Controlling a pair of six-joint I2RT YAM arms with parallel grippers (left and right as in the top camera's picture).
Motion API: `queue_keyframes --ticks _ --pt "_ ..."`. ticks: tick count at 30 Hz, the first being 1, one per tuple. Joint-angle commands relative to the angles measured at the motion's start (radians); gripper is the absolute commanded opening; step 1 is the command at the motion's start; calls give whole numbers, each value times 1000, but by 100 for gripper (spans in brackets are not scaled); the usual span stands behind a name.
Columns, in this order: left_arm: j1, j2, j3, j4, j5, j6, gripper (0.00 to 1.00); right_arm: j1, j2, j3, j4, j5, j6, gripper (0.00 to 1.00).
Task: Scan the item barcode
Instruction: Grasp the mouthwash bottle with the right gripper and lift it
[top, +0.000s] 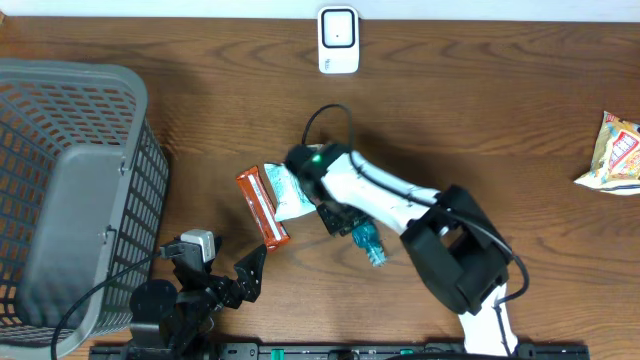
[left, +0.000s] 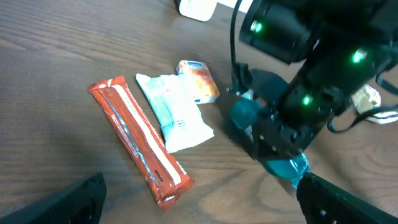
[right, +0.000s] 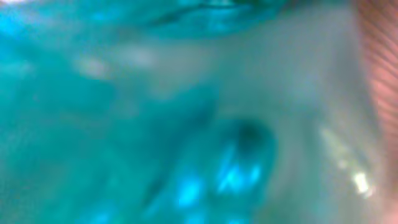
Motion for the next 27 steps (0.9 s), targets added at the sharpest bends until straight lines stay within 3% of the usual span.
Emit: queue_keyframes --ticks 1,8,15,21,27 --pt "3 -2 3 0 -5 -2 98 -38 85 -40 34 -259 -131 16" --pt "3 -2 3 0 -5 -2 98 -89 84 -34 58 -269 -134 8" --pt "3 -2 3 0 -5 -2 98 -109 83 -34 110 -466 -143 1" --pt "3 -2 3 0 -5 -2 98 -153 74 -27 113 -679 -298 1" --pt "3 -2 3 0 -5 -2 98 -236 56 -23 84 -724 -386 1"
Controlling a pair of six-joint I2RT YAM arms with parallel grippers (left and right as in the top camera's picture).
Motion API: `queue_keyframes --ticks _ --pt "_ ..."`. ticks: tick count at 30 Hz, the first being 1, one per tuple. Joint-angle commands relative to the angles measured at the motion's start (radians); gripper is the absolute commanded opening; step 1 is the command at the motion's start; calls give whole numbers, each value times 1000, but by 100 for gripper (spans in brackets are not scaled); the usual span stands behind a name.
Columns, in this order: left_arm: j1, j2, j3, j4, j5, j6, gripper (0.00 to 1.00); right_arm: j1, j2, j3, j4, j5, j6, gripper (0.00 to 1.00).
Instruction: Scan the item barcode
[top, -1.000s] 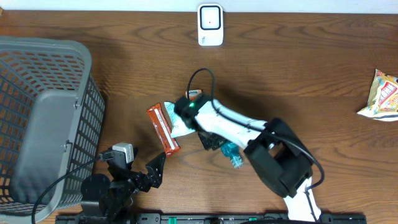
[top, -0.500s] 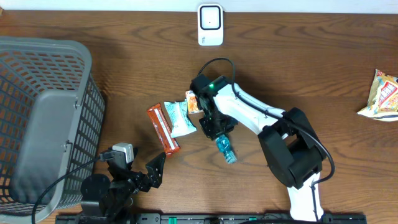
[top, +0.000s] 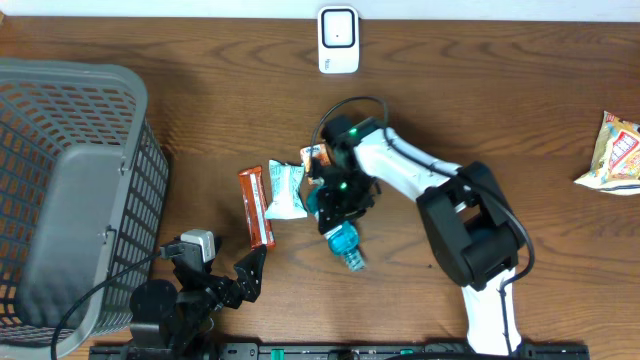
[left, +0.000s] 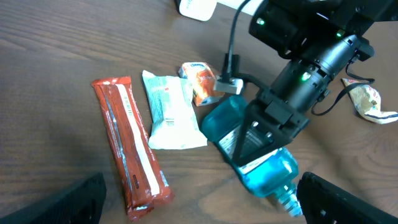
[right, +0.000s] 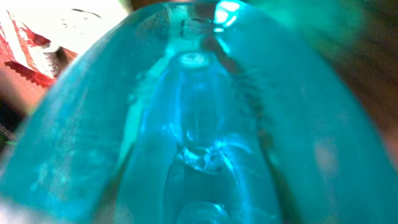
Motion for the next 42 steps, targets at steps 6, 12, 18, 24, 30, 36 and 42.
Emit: queue_keyframes --ticks 6,12,18,24,30,36,42 --pt "3 -2 3 0 -5 -1 98 -119 -1 -9 -14 101 -90 1" --pt "3 -2 3 0 -5 -1 98 -122 -18 -7 -15 309 -37 1" --pt "3 -2 3 0 -5 -1 98 -106 -71 5 -21 468 68 2" --pt "3 -2 3 0 -5 -1 98 -89 -95 7 17 521 92 10" --pt "3 -2 3 0 -5 -1 98 -76 -94 1 19 521 120 23" --pt "3 -2 3 0 -5 -1 98 -75 -95 9 13 519 120 34" --pt "3 -2 3 0 -5 -1 98 -76 -95 74 -35 509 120 41"
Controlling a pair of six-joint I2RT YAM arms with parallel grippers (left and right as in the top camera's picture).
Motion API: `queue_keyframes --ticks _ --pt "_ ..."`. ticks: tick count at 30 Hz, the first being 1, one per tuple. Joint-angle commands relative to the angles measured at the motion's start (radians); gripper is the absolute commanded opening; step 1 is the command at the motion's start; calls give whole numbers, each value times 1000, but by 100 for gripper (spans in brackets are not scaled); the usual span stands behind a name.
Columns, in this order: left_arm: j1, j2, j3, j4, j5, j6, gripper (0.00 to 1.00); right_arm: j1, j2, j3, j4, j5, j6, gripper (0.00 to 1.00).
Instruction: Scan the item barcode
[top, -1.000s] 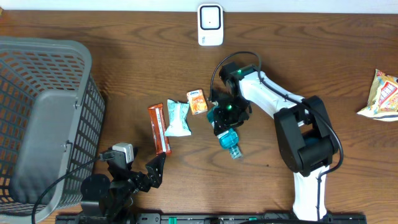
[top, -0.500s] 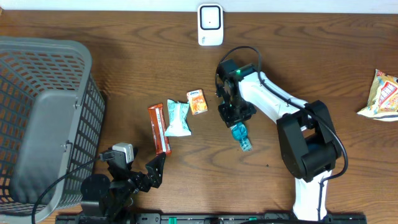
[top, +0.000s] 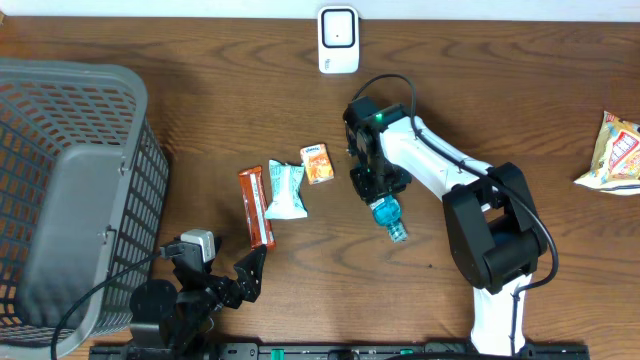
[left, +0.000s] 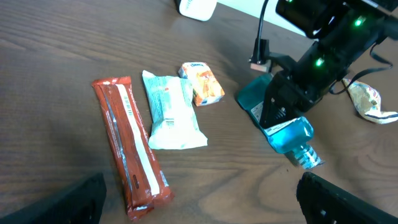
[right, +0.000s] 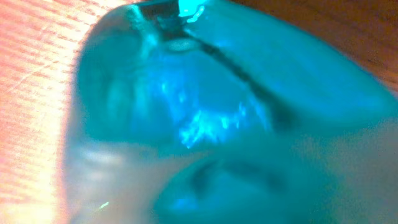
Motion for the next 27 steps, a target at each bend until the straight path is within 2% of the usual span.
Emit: queue_keyframes --ticks 1,2,3,5,7,11,13,16,21,25,27 --pt "3 -2 3 0 -5 -1 98 4 -27 77 -33 0 9 47" --pt "3 -2 3 0 -5 -1 98 4 -27 92 -45 1 9 51" --pt "3 -2 3 0 -5 -1 98 4 -27 105 -53 0 9 51" --pt "3 -2 3 0 -5 -1 98 4 -27 116 -55 -4 9 36" --pt "3 -2 3 0 -5 -1 98 4 -27 115 -55 -28 9 28" --pt "3 -2 3 0 -5 -1 98 5 -27 113 -55 -44 9 22" --pt "3 -2 3 0 -5 -1 98 5 -27 112 -55 -45 9 22" --pt "3 -2 3 0 -5 -1 98 6 -27 105 -53 -44 9 29" --pt "3 -2 3 0 -5 -1 98 10 -27 40 -8 -44 9 31" --pt "3 -2 3 0 -5 -1 98 10 -27 -1 17 -44 9 2" --pt "3 -2 3 0 -5 -1 98 10 -27 0 21 -45 9 1"
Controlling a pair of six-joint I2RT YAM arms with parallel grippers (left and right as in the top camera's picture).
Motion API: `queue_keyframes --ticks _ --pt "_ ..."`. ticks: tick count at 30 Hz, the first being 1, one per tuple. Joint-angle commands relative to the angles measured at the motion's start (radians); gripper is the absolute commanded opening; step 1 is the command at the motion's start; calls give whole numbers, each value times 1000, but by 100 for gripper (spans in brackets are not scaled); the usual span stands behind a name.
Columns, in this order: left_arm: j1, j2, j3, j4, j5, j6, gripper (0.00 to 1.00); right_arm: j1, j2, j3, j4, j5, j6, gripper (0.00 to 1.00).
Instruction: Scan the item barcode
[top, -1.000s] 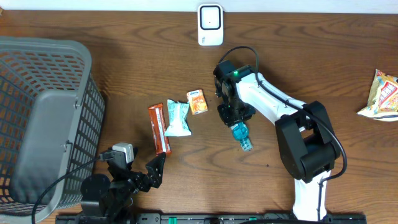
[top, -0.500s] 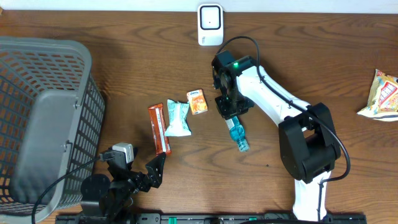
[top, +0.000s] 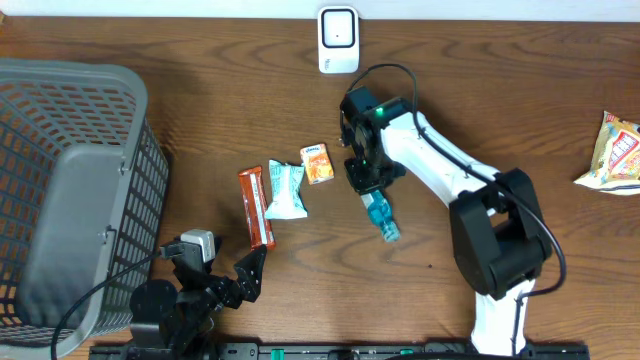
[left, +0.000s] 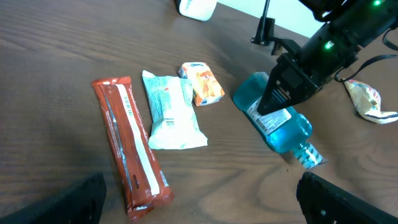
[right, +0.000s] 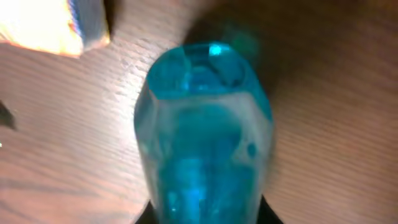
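Observation:
The white barcode scanner (top: 338, 40) stands at the table's far edge. A blue transparent bottle (top: 379, 215) points its cap toward the near side, right of the snacks. My right gripper (top: 366, 172) is shut on the bottle's base end. In the right wrist view the bottle (right: 202, 130) fills the frame between the dark fingers (right: 147, 215). The left wrist view shows the same bottle (left: 280, 121) low over the wood, under the right gripper (left: 292, 78). My left gripper (left: 214, 202) stays open near the front edge, holding nothing.
A red bar (top: 257, 207), a white-teal packet (top: 286, 190) and a small orange box (top: 318, 163) lie left of the bottle. A grey wire basket (top: 70, 190) fills the left side. A yellow snack bag (top: 615, 150) lies at the far right edge.
My right gripper and the blue bottle have shifted slightly back and left, toward the scanner. The snacks and my left arm have not moved.
At first my right gripper held the bottle against the snacks, with the red bar lying askew. Then the bottle was just right of the packet and the orange box showed. Later the bottle was right of the orange box, and now it is slightly farther back.

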Motion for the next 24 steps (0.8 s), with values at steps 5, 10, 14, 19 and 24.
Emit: queue_keyframes --ticks 5,10,14,19,24 --pt "3 -2 3 0 -5 -2 98 0 9 -27 7 -27 0 1" --pt "3 -2 3 0 -5 -2 98 -23 7 -26 6 -325 -153 1" --pt "3 -2 3 0 -5 -2 98 -69 7 -26 -14 -565 -267 1" --pt "3 -2 3 0 -5 -2 98 -138 7 -27 -60 -812 -404 1" --pt "3 -2 3 0 -5 -2 98 -194 7 -26 -99 -824 -424 1"
